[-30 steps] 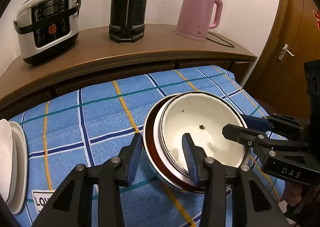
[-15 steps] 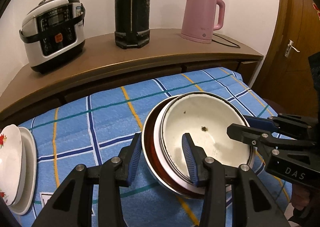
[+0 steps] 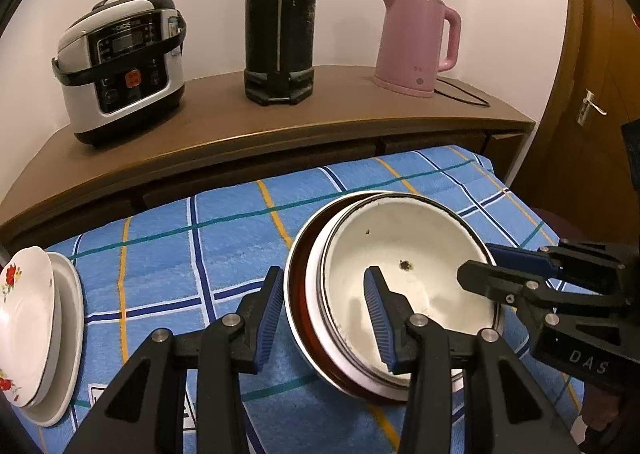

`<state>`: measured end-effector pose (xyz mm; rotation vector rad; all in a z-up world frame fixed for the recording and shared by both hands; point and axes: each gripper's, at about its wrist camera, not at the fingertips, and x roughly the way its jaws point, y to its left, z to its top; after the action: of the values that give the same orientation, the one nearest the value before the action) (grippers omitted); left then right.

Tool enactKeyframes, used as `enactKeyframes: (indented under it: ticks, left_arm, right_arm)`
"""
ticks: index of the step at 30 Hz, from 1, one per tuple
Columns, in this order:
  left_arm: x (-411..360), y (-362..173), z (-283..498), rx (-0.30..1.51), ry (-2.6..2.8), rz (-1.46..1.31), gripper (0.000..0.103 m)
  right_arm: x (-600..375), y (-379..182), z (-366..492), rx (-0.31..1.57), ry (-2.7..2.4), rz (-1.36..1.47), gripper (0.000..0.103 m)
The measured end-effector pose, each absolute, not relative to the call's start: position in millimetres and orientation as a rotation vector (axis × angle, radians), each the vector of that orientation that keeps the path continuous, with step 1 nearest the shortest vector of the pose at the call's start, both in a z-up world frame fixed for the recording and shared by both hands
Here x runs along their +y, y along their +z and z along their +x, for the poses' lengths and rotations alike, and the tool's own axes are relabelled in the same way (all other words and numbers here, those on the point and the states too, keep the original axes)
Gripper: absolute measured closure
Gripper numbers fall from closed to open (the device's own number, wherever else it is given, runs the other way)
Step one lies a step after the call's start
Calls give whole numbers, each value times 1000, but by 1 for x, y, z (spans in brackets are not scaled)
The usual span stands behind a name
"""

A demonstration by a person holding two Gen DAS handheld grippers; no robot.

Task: Organize plates and bowls
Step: 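Lift the bowl stack with both grippers and carry it toward the flowered plates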

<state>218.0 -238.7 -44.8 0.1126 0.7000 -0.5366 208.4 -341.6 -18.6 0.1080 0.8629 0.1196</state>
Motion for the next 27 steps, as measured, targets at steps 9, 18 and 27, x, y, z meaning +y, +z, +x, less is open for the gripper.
enactKeyframes:
  ticks: [9, 18, 27]
  left_arm:
    - [-235, -44, 218, 693, -518, 101, 59]
    - [-229, -44, 221, 704, -514, 71, 59]
    - [-218, -42, 225, 711, -493, 31, 59]
  right_arm:
    - [-337, -16, 210, 859, 127, 94, 80]
    - [-335, -15, 216, 865, 130, 93, 80]
    - [-325, -13, 226, 876, 147, 68, 80]
